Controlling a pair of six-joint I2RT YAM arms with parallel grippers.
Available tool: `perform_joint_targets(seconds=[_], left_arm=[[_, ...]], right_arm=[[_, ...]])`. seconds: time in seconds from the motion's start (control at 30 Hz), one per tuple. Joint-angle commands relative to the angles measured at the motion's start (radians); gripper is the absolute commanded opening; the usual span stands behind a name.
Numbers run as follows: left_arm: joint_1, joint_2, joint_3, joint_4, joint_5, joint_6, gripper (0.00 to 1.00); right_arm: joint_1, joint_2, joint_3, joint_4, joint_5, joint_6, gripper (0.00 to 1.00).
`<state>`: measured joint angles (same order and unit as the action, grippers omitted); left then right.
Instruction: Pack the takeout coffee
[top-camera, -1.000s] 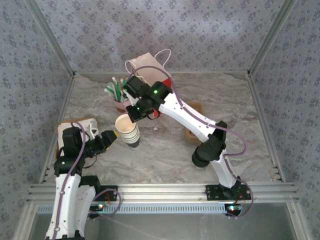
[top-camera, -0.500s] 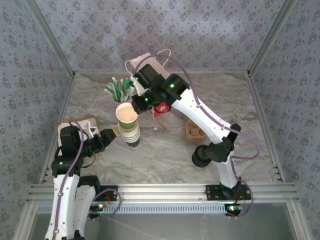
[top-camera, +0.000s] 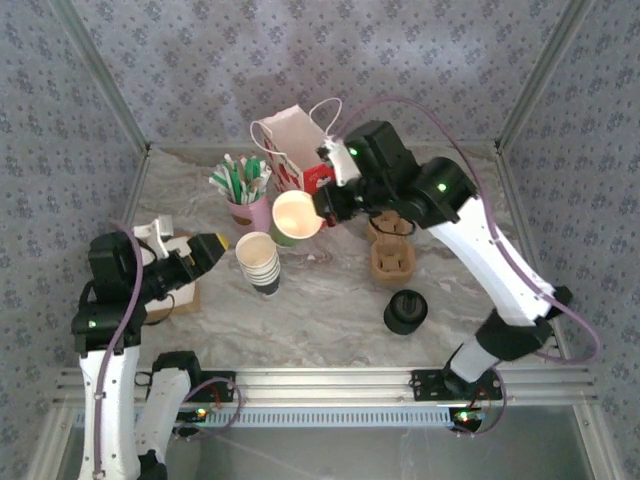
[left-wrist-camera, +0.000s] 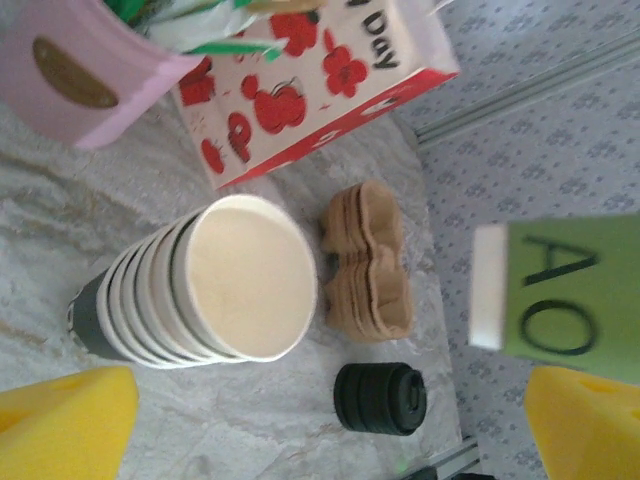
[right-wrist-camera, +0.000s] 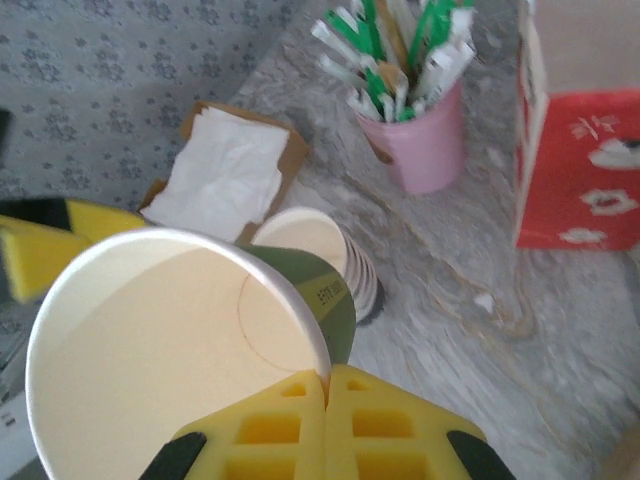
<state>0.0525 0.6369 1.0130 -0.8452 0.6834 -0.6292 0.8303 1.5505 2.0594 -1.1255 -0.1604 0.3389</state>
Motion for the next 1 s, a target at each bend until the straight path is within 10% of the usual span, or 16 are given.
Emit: perform_joint_targets(seconds=[0.0, 0.13, 0.5, 0.97], left_arm=[[-0.001, 0.050, 0.078, -0.064, -0.003, 0.046, 0.99], [-0.091, 0.108, 0.140, -0.044, -0.065, 0.040, 0.99], [-0.713, 0.417, 0.367, -0.010, -0.556, 0.052, 0.99], [-0.930, 0.451, 0.252, 0.121, -0.637, 0.016, 1.00]], right_arm=[[-0.030, -0.096, -0.157, 0.061, -0.028, -0.014, 0.02], [-0.081, -0.220, -0.402, 0.142, -0.086, 0.010, 0.02], [-0.099, -0.351, -0.854, 0.296, -0.055, 0.049, 0.02], [-0.004, -0.240, -1.061, 0.489, -0.021, 0.126, 0.03]])
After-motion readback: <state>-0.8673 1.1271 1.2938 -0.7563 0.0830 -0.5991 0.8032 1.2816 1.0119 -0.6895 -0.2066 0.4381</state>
